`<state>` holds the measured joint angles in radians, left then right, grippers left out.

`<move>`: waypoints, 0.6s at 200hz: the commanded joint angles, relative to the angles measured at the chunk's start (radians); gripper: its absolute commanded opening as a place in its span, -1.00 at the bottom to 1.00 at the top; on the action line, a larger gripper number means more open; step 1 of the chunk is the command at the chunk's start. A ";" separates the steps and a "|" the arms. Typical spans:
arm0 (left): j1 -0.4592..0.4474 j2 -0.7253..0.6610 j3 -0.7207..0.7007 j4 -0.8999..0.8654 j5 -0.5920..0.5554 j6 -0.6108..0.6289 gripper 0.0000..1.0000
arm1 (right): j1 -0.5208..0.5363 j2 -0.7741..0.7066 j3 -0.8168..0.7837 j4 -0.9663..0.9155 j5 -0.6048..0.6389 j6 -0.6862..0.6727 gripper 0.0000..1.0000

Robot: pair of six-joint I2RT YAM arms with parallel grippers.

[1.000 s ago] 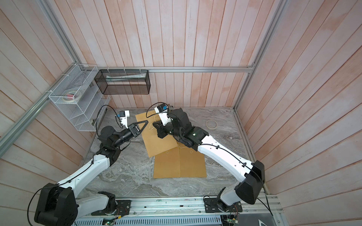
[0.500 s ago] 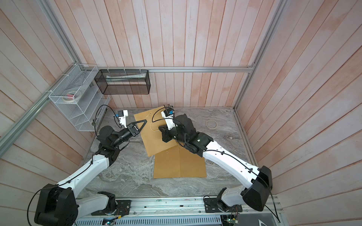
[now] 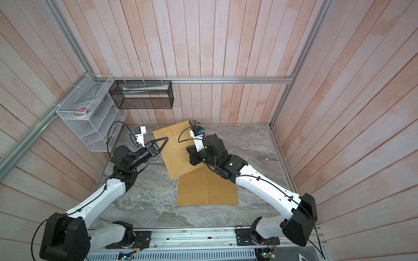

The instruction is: Open the file bag

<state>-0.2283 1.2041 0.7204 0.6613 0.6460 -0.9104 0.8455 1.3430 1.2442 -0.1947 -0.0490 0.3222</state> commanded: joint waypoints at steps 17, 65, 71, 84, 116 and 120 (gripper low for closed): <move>0.007 -0.013 0.009 0.016 -0.005 0.001 -1.00 | -0.029 -0.052 -0.029 0.011 0.015 0.009 -1.00; 0.011 -0.019 0.020 -0.008 -0.002 0.010 -1.00 | -0.060 -0.071 -0.046 0.007 0.010 0.009 -1.00; 0.010 -0.021 0.019 -0.008 -0.002 0.010 -1.00 | -0.062 -0.073 -0.047 0.008 0.009 0.009 -1.00; 0.011 -0.023 0.019 -0.010 -0.002 0.010 -1.00 | -0.068 -0.077 -0.049 0.005 0.009 0.009 -1.00; 0.011 -0.027 0.014 -0.014 0.000 0.011 -1.00 | -0.084 -0.086 -0.048 -0.006 0.009 0.005 -1.00; 0.011 -0.028 0.013 -0.013 0.000 0.011 -1.00 | -0.086 -0.088 -0.048 -0.007 0.010 0.003 -1.00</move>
<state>-0.2226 1.1976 0.7208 0.6426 0.6464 -0.9096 0.7731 1.2789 1.2053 -0.1947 -0.0490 0.3222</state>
